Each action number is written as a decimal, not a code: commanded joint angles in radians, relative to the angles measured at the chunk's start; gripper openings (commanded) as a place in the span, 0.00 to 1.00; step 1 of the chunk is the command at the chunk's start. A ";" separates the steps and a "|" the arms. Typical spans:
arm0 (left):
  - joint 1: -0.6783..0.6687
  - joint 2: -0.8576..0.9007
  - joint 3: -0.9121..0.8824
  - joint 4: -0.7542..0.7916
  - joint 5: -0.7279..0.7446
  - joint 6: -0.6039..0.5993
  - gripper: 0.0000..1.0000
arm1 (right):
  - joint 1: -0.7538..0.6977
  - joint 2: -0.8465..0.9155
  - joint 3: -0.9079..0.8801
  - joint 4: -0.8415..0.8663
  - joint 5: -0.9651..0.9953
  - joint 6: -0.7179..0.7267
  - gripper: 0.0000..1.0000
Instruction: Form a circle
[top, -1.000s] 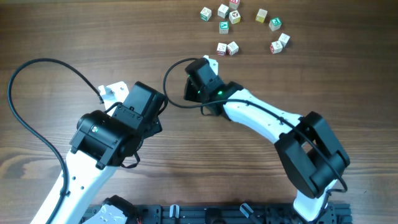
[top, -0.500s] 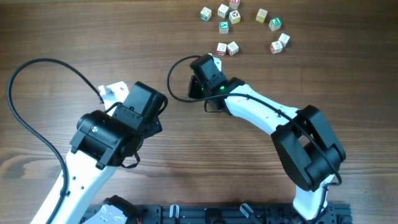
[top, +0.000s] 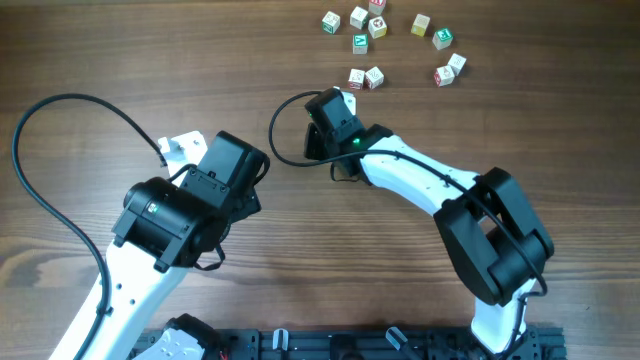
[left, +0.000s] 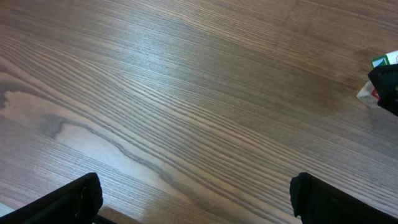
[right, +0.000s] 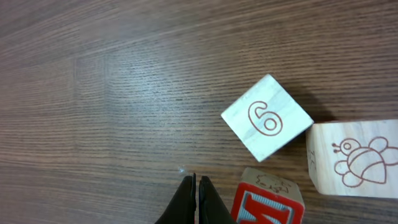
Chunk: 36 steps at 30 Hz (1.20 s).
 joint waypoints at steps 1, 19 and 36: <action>0.003 -0.007 -0.004 -0.001 -0.003 0.005 1.00 | -0.003 0.025 0.024 0.000 0.025 -0.018 0.05; 0.003 -0.007 -0.004 -0.001 -0.003 0.005 1.00 | -0.003 0.025 0.024 -0.025 0.062 -0.010 0.05; 0.003 -0.007 -0.004 0.000 -0.003 0.005 1.00 | -0.003 0.025 0.028 -0.010 0.051 -0.007 0.05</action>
